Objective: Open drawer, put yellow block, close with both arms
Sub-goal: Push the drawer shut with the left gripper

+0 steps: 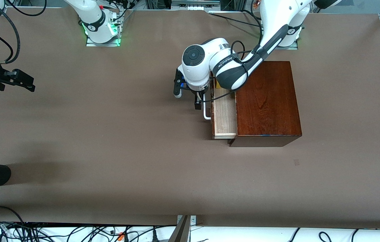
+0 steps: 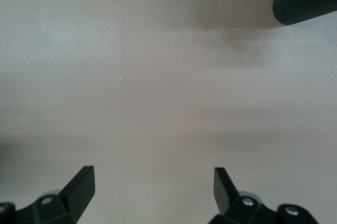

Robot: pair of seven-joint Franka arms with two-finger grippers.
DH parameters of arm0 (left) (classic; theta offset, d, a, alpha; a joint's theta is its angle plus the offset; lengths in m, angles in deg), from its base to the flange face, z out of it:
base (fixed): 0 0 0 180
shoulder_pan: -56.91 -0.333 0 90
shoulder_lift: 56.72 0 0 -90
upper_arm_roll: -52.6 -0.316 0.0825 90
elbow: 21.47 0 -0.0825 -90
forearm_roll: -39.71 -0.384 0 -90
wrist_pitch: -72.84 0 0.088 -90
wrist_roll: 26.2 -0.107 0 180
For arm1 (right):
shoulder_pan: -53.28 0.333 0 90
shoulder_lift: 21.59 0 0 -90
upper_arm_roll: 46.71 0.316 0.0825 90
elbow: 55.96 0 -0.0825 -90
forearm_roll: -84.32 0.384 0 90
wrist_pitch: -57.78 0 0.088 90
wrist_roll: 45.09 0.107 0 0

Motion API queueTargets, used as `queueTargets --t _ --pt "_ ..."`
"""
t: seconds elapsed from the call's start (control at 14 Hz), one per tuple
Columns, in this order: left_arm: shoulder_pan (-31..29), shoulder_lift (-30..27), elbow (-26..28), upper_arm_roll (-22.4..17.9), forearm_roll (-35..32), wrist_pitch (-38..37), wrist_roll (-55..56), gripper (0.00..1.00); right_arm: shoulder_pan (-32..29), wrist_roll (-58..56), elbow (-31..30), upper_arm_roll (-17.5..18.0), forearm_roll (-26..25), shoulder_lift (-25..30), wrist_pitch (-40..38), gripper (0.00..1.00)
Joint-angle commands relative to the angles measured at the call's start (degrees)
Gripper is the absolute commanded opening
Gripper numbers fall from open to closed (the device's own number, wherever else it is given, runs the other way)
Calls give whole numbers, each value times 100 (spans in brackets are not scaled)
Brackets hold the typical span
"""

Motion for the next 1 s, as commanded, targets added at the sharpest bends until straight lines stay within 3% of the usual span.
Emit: queueTargets --t 0.0,0.93 --pt "-5 1 -142 -94 -249 -528 -327 100 -170 -15 129 108 36 -43 -58 100" --pt "-532 -175 -168 -86 -338 -1276 -399 100 -108 223 77 99 63 -16 -84 100"
